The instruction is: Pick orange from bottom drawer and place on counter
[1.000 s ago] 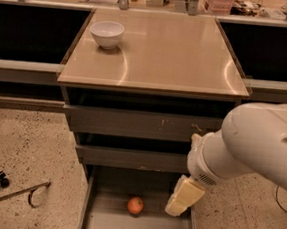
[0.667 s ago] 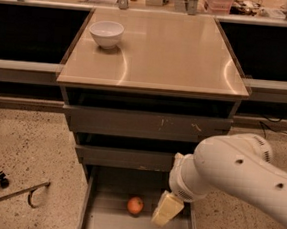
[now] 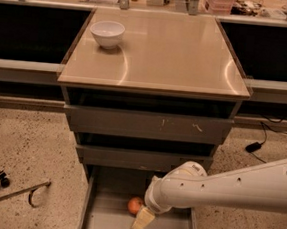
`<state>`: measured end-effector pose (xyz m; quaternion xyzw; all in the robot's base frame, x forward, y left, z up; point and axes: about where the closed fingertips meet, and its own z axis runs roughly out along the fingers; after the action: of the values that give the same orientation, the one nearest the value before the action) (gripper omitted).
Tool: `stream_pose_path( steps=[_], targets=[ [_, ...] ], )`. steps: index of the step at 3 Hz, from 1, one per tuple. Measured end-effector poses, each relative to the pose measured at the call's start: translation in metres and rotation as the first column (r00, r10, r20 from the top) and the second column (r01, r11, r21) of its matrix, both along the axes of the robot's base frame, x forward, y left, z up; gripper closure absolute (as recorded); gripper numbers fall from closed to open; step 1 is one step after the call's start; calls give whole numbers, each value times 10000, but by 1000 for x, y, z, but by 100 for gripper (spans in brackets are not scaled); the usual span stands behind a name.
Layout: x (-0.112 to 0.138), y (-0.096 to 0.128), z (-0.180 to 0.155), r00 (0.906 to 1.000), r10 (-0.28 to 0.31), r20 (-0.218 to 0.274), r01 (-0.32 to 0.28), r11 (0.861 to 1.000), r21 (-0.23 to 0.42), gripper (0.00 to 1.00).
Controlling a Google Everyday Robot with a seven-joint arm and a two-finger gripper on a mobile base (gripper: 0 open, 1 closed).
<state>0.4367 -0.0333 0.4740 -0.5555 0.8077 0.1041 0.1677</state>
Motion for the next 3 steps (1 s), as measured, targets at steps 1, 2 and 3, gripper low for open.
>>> stream_pose_path(
  steps=[1, 2, 3],
  targets=[
    [0, 0, 0, 10000, 0, 0, 0, 10000, 0, 0],
    [7, 19, -20, 9987, 518, -24, -517, 9984, 243, 0],
    [14, 42, -41, 9939, 1100, 53, -1101, 9925, 537, 0]
  ],
)
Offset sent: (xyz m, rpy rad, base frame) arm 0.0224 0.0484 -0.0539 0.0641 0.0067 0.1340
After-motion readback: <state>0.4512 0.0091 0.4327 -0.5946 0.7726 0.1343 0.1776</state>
